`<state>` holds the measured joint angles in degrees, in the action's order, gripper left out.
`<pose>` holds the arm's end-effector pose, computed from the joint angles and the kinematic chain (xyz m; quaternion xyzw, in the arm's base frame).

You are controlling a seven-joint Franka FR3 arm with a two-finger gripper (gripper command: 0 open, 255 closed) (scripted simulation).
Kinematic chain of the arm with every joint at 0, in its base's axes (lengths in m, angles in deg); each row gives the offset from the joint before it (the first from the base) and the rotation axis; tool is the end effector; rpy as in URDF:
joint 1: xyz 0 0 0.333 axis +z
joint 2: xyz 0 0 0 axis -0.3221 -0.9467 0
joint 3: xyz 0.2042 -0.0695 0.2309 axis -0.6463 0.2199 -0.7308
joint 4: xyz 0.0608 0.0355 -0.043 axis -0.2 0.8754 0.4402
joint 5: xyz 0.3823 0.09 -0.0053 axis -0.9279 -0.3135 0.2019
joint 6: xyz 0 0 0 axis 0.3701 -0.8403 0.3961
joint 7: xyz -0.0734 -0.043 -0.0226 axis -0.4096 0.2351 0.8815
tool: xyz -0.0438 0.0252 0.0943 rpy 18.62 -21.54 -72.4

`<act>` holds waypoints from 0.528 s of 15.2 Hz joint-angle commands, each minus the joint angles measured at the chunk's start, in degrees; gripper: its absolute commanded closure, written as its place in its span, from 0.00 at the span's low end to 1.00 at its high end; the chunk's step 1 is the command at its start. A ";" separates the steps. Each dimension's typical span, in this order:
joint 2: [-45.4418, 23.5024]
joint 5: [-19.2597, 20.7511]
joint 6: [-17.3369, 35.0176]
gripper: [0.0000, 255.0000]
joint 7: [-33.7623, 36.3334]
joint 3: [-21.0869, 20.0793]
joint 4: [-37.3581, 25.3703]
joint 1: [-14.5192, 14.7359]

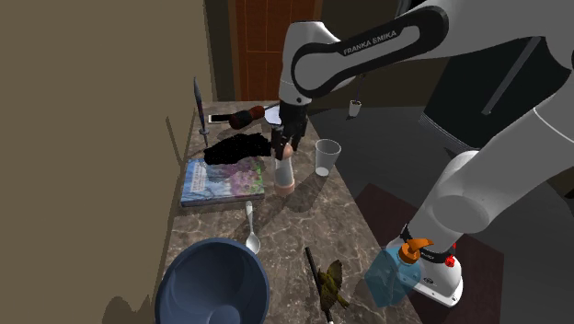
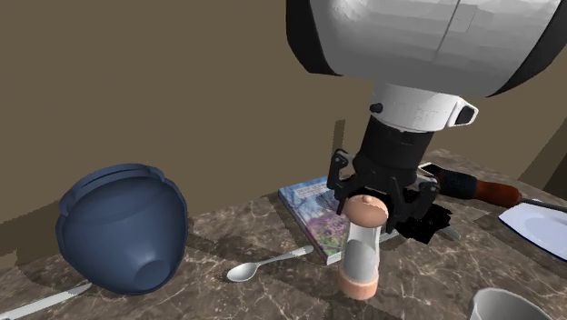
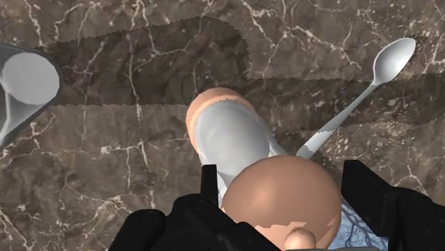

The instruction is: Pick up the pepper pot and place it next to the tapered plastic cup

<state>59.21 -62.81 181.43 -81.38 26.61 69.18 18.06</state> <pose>0.4393 0.1122 0.4254 -0.9978 -0.0296 0.0104 0.0584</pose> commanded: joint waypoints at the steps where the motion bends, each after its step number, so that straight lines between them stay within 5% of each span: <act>1: -0.61 -0.14 1.79 1.00 0.00 -0.24 1.12 0.12; 8: -1.23 -0.20 3.17 1.00 -0.11 -0.35 1.89 0.14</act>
<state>57.97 -63.00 184.58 -81.50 26.26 71.07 18.20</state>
